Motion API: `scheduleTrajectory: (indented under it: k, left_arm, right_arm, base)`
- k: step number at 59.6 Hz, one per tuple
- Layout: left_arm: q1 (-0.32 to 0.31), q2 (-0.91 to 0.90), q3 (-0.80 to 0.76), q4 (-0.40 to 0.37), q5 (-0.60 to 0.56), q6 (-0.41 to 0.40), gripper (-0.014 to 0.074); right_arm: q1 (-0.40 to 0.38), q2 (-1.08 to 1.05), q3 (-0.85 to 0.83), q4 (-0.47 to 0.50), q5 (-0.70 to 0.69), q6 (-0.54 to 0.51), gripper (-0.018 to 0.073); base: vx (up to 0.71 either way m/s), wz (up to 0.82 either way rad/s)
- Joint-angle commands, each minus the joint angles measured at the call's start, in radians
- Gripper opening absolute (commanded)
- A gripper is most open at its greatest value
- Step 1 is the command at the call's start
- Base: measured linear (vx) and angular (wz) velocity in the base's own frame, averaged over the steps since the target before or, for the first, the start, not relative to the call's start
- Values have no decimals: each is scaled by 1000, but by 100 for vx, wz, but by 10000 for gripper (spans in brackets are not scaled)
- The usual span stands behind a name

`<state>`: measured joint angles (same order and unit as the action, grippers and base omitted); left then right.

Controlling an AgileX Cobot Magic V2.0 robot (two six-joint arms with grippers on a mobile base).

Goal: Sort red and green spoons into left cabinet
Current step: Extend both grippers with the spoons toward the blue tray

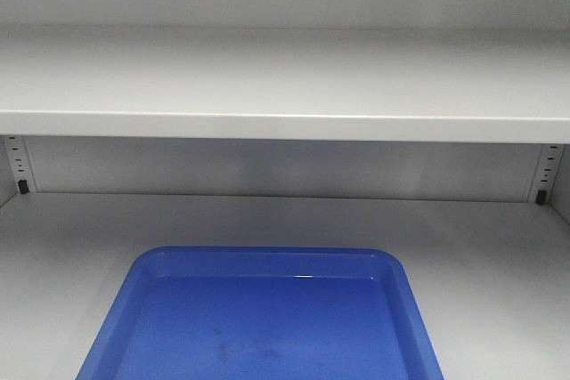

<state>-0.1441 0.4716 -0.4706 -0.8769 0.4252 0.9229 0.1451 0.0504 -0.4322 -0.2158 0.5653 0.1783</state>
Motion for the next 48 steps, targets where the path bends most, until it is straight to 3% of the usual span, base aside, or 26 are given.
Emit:
scheduleTrajectory:
  k: [1,35,48]
  left_arm:
    - [-7,7,-27,-32,-44,-8,0]
    - [-7,7,-27,-32,-52,-8,0]
    - [-7,7,-27,-32,-56,-8,0]
  right_arm:
    - [-4,14,-30,-14,-79,-7,-4]
    - [-4,14,-30,-49,-82,-35,-4]
    - [-4,14,-30,-39,-157,-32,-4]
  base:
    - [0,0]
    - [0,0]
    - [0,0]
